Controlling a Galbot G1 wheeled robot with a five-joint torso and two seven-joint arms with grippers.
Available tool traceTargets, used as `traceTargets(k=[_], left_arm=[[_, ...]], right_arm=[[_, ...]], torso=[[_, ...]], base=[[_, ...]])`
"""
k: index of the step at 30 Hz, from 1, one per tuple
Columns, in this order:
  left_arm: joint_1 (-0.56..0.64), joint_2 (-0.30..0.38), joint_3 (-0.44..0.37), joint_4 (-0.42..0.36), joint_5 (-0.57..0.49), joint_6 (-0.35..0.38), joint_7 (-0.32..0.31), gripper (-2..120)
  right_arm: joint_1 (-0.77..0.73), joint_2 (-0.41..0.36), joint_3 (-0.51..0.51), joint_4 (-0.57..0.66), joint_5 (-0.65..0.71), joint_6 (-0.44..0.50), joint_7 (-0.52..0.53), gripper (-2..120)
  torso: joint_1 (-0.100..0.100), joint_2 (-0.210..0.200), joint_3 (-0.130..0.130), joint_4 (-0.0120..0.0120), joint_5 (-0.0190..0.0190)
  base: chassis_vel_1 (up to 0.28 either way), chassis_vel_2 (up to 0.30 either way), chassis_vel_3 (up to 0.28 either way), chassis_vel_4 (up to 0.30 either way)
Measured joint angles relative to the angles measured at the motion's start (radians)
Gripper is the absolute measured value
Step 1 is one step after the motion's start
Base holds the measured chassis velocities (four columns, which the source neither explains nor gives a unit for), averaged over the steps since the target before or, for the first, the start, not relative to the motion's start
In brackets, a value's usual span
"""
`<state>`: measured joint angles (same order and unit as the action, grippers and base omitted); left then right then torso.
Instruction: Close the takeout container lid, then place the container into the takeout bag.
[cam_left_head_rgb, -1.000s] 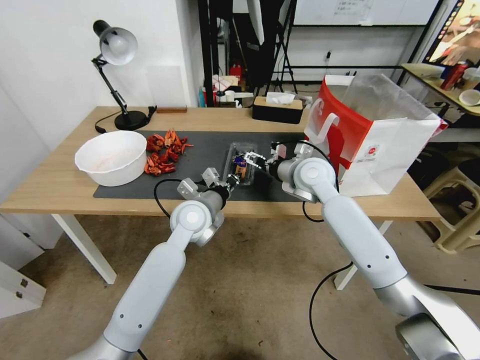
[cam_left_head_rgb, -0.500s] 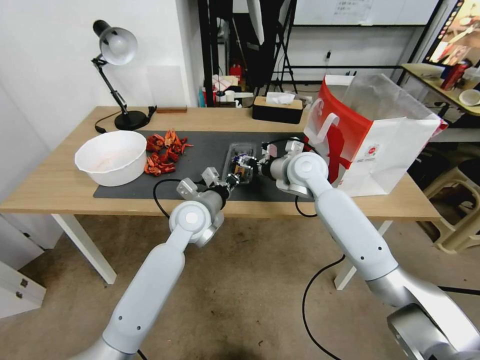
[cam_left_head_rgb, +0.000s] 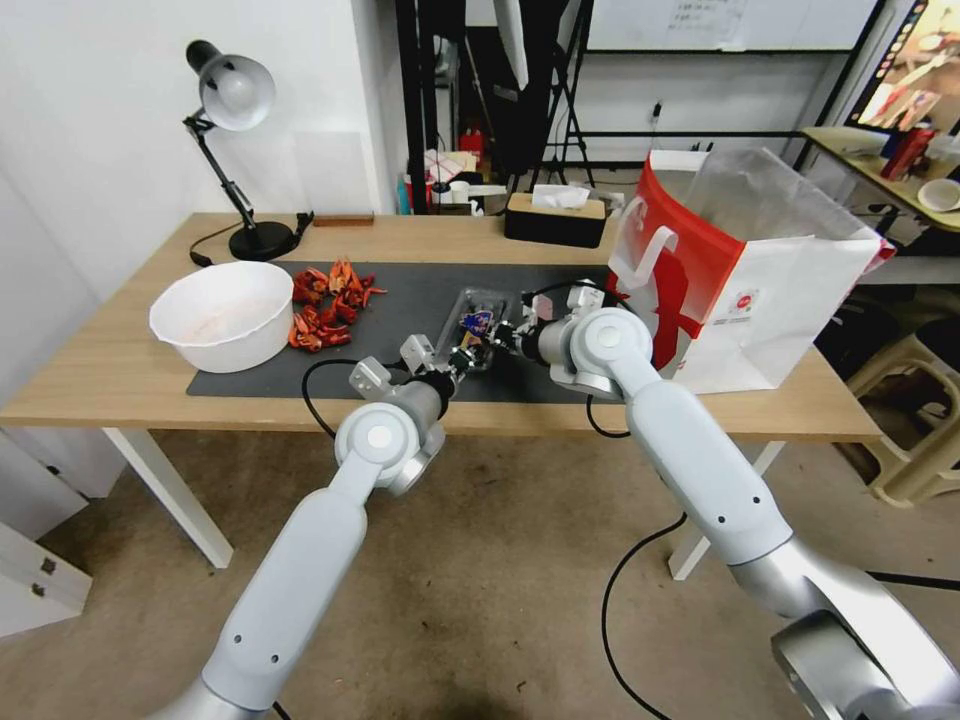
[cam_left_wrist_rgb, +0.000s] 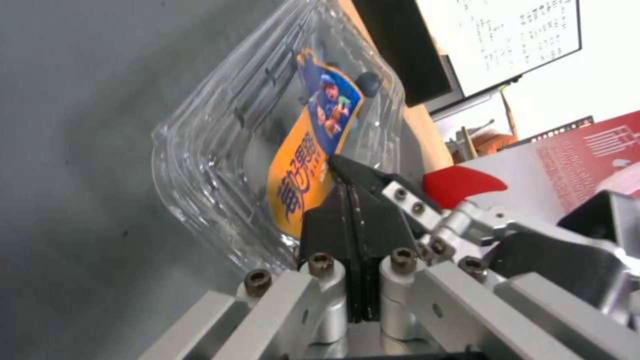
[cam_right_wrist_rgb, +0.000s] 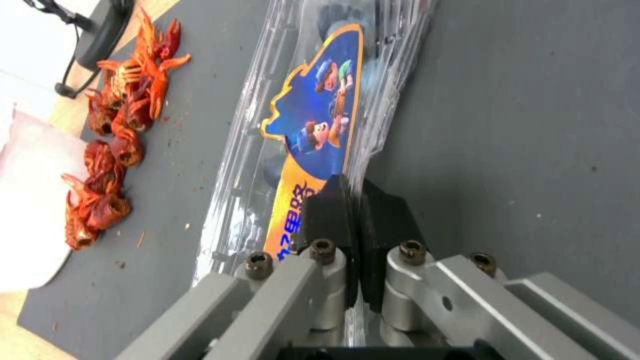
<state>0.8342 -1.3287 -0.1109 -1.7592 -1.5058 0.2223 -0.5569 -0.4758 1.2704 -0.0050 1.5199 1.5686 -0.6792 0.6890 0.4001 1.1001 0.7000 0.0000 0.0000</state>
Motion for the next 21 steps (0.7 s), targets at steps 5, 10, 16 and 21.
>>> traceTargets(k=[5, 10, 16, 21], left_arm=[[0.015, 0.01, -0.021, -0.032, 0.007, -0.006, 0.009, 0], [0.069, 0.046, -0.074, -0.1, 0.041, -0.006, 0.02, 0], [0.198, 0.099, -0.15, -0.21, 0.141, 0.006, 0.078, 0], [0.337, 0.136, -0.168, -0.288, 0.387, 0.008, 0.132, 7]], right_arm=[[-0.002, -0.01, 0.012, 0.003, -0.008, 0.015, -0.018, 0], [-0.004, -0.021, 0.026, 0.017, -0.005, 0.018, -0.028, 0], [-0.011, -0.027, 0.027, 0.031, 0.0, 0.018, -0.035, 0], [-0.03, -0.04, 0.049, 0.056, 0.011, 0.021, -0.041, 0]], torso=[[0.0, 0.0, 0.0, -0.0002, 0.0], [0.0, 0.0, 0.0, -0.0002, -0.0002], [0.0, 0.0, 0.0, 0.0, -0.0002], [0.0, 0.0, 0.0, 0.0007, -0.0002]], base=[[0.0, 0.0, 0.0, 0.0], [0.0, 0.0, 0.0, 0.0], [0.0, 0.0, 0.0, 0.0], [0.0, 0.0, 0.0, 0.0]])
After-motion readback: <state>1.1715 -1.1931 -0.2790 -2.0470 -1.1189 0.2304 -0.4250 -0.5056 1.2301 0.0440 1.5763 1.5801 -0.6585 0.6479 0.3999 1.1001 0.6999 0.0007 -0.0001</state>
